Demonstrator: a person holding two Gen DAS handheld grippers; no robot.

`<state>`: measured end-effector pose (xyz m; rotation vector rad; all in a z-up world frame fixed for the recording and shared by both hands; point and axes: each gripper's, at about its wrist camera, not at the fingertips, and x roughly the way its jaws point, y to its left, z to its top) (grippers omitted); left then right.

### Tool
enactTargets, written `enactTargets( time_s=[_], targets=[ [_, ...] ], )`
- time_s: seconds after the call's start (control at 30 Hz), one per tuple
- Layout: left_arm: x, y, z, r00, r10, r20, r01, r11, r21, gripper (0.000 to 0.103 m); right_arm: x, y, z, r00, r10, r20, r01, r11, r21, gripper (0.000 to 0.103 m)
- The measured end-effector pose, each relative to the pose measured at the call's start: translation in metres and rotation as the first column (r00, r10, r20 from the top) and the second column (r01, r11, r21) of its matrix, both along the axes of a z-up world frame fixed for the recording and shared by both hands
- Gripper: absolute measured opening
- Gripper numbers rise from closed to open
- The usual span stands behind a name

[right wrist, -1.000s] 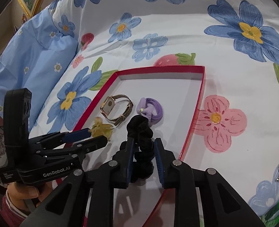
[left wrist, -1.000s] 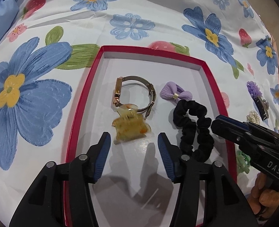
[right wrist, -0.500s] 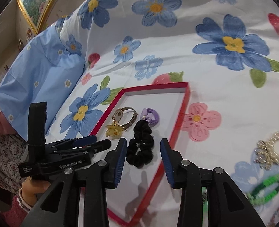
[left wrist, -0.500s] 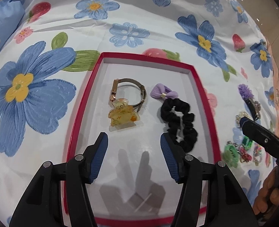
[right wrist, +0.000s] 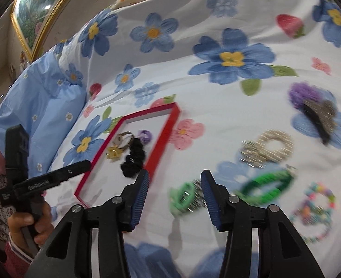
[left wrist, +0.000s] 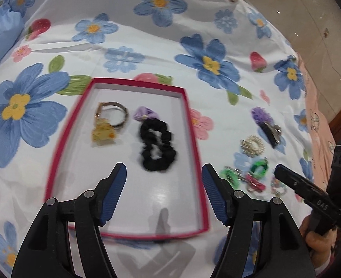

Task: Organize jewelry
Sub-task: 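Move both tools back over the remaining jewelry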

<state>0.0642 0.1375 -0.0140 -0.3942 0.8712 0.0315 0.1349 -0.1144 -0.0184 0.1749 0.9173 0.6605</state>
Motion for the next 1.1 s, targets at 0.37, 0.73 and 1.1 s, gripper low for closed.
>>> enactTargets(
  time_s=[0.37,0.73,1.1],
  targets=[
    [-0.005,-0.053,-0.003,0.994,-0.103,-0.022,0.103,0.995,0.003,0.067,-0.028,-0.064,-0.012,0.995,-0.098,-0.004,0.098,0.995,-0.034,0.049],
    [0.0,-0.093,-0.008,0.98,-0.191,-0.057,0.193,0.981,0.036,0.067,-0.036,-0.109,-0.018,0.984,-0.18,-0.007,0.179,0.983,-0.032,0.049],
    [0.018,-0.12,-0.018,0.965,-0.247,-0.089,0.254,0.965,0.069,0.067,-0.021,-0.136,-0.03,0.971,-0.241,-0.012,0.239,0.968,-0.075,0.049]
  ],
)
